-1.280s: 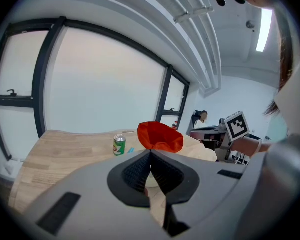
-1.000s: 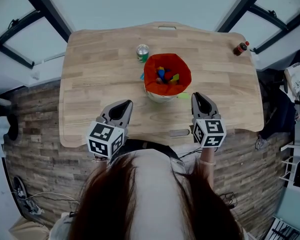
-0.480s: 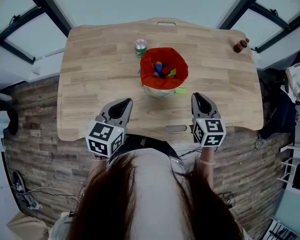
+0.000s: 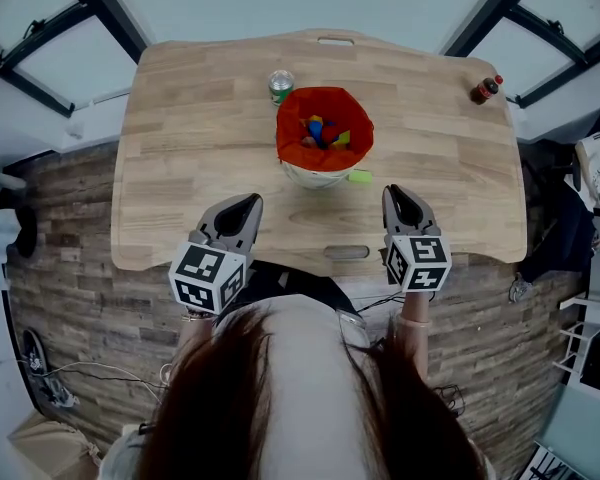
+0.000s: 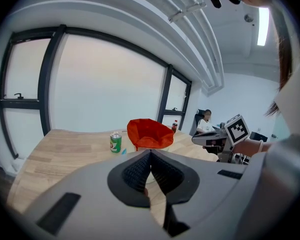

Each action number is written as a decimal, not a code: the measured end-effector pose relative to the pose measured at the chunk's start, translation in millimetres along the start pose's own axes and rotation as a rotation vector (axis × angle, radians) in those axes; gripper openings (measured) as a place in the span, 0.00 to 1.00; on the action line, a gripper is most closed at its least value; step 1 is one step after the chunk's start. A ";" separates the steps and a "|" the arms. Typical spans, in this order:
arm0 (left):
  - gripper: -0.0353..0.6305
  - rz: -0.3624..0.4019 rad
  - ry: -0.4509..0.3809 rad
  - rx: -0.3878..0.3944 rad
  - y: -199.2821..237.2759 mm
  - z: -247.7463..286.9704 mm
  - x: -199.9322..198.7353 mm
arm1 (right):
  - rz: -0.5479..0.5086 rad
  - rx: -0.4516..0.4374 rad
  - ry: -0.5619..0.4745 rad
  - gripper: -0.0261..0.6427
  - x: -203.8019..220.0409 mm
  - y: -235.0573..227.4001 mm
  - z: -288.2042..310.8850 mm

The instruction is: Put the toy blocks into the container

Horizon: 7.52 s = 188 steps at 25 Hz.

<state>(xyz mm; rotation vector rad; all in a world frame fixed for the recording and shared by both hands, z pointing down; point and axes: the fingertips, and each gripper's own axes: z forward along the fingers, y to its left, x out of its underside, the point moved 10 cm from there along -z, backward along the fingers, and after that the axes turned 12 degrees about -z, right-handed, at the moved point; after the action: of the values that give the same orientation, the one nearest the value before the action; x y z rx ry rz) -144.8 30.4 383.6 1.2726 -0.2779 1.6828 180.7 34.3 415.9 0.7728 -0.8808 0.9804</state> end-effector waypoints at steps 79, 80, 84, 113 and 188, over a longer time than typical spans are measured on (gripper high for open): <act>0.07 -0.071 0.113 -0.138 37.8 73.4 -24.8 | -0.483 -0.574 0.436 0.36 92.9 -20.9 171.8; 0.07 -0.072 0.114 -0.139 37.8 74.5 -25.0 | -0.487 -0.579 0.440 0.36 93.1 -21.4 173.3; 0.07 -0.077 0.119 -0.141 38.7 79.4 -26.0 | -0.496 -0.604 0.451 0.36 94.5 -22.5 179.3; 0.07 -0.073 0.111 -0.137 39.5 79.4 -28.0 | -0.492 -0.623 0.479 0.27 104.2 -15.7 184.5; 0.07 0.039 0.073 0.166 41.2 47.0 -32.5 | 0.055 -0.139 -0.006 0.26 -10.2 15.5 30.0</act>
<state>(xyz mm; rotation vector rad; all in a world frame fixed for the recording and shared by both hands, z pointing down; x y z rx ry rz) -149.1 -39.6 391.0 1.3305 -0.1224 1.8118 155.5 10.4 422.2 0.6365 -0.9689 0.9551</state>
